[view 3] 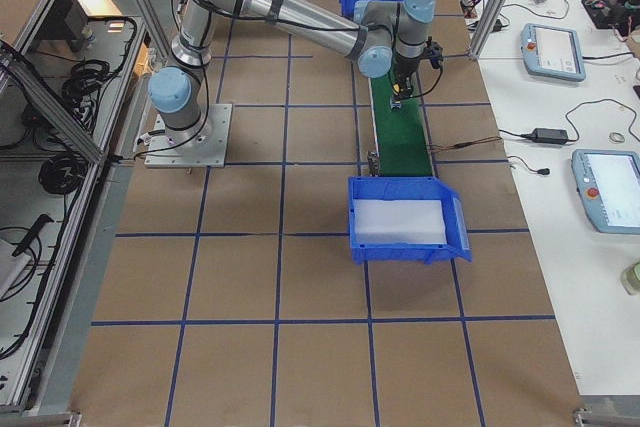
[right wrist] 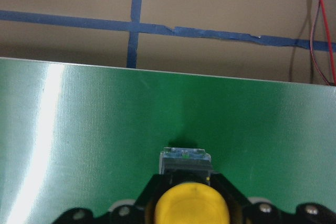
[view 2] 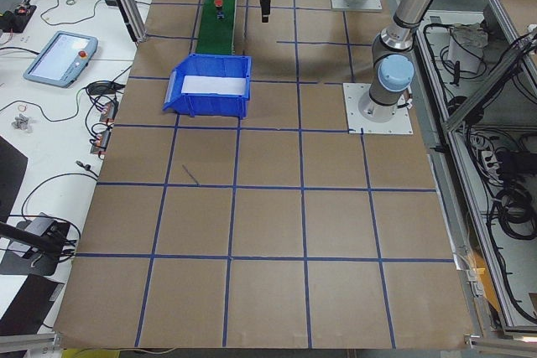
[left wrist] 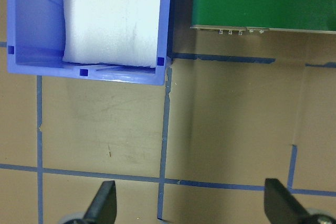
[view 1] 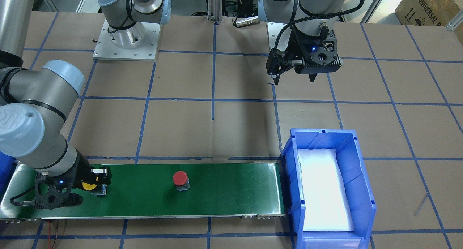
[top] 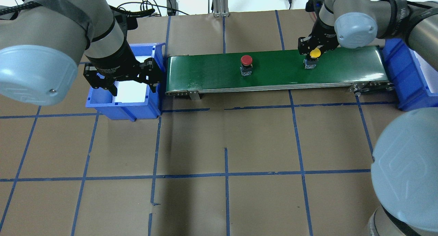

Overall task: Transport two buttons from left to right
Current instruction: 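Carry the yellow button into the blue bin with the right gripper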

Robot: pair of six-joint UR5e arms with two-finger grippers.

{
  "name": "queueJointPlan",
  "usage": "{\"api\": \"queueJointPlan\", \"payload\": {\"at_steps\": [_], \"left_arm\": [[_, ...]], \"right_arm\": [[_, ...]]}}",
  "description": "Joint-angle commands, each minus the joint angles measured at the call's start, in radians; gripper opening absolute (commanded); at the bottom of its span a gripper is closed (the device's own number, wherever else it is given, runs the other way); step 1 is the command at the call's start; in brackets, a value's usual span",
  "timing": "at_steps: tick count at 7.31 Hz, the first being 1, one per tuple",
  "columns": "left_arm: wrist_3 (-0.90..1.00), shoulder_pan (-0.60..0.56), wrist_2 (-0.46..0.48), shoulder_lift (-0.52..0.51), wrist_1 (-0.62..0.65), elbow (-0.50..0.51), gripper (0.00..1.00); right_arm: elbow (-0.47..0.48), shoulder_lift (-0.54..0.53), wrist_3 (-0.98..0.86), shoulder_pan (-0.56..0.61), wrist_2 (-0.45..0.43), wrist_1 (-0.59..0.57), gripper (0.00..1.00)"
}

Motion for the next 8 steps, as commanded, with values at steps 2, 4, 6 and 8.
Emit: {"api": "queueJointPlan", "payload": {"at_steps": [2, 4, 6, 8], "left_arm": [[-0.002, 0.000, 0.000, 0.000, 0.000, -0.005, 1.00], [-0.003, -0.003, -0.003, 0.000, 0.000, -0.014, 1.00], [-0.003, -0.002, -0.002, 0.000, 0.000, -0.014, 1.00], [-0.003, -0.002, -0.002, 0.000, 0.000, -0.015, 1.00]], "right_arm": [[0.014, -0.133, -0.220, -0.211, -0.027, 0.025, 0.25], [0.011, -0.164, -0.333, -0.430, -0.050, 0.045, 0.28], [0.016, -0.164, -0.521, -0.604, -0.027, 0.042, 0.27], [0.015, -0.111, -0.542, -0.638, 0.022, 0.029, 0.27]]}}
